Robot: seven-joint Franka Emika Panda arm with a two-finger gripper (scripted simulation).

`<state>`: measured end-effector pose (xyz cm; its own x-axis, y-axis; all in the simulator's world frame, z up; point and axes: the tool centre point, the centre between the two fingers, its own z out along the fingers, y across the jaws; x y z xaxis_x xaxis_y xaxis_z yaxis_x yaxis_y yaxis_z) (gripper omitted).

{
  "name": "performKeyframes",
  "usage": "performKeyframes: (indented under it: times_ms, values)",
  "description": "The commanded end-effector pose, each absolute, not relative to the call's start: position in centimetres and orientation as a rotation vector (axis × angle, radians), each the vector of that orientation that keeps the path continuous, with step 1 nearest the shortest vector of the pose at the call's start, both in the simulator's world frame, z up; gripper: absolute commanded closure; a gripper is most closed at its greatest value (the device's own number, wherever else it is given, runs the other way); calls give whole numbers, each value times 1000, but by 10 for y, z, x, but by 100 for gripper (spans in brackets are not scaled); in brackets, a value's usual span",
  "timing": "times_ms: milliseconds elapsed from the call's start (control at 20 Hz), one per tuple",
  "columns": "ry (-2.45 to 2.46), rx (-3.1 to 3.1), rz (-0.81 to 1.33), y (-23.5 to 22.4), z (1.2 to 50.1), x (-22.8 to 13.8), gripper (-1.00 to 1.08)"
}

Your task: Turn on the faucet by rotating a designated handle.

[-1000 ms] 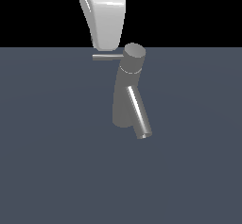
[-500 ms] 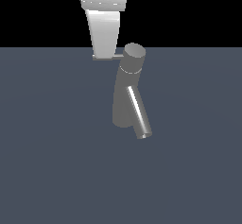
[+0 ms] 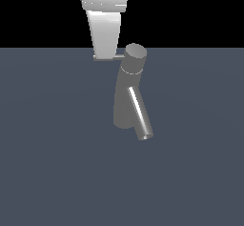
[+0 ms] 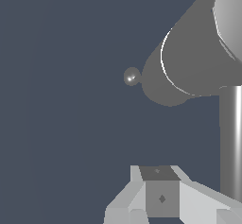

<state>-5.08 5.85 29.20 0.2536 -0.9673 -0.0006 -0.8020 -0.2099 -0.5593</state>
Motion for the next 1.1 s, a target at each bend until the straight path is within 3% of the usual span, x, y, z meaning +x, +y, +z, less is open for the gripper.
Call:
performKeyframes:
  times_ms: [0, 1050]
  values:
    - [1606, -2081, -490, 59, 292, -51, 108]
    - [1606, -2081, -490, 52, 265, -90, 108]
